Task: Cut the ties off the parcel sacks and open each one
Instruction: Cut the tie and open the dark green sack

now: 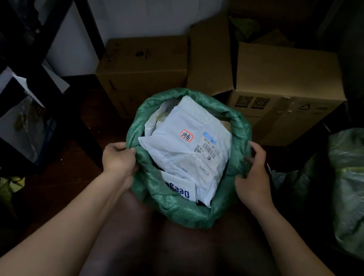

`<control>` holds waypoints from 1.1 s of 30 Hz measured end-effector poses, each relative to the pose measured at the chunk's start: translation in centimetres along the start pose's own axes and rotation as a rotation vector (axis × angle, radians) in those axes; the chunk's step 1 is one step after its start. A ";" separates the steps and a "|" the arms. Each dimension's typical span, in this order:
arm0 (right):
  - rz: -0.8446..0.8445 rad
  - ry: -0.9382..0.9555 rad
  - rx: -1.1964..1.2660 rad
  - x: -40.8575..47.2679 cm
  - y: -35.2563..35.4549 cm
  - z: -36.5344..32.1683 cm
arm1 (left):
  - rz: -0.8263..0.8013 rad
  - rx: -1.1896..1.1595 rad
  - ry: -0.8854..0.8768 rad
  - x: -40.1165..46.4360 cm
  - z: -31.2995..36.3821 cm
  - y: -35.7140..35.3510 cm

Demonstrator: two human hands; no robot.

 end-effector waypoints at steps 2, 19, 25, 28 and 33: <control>-0.049 0.091 -0.067 -0.1 -0.6 -0.7 | 0.003 -0.059 0.010 0.0 0.1 0.1; -0.297 -0.359 0.514 -1.6 -6.9 -2.8 | -0.056 -0.102 0.404 0.3 2.1 10.0; -0.452 -0.323 0.409 -4.0 -12.3 -5.8 | 0.097 0.021 0.486 0.2 1.6 16.9; -0.501 -0.317 0.341 -5.1 -14.6 -6.9 | 0.134 0.049 0.469 0.0 1.5 19.5; -0.411 -0.350 0.282 -6.0 -16.9 -7.9 | 0.148 0.067 0.477 -1.1 0.9 23.2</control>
Point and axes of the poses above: each hand's wrist, its own x-axis towards the middle knuckle, its own y-axis out of the back of the hand, z = x × y, the point moved 4 cm from there along x, towards the middle knuckle, and after that the axes turned 3 degrees about x, right-handed, at the moved point
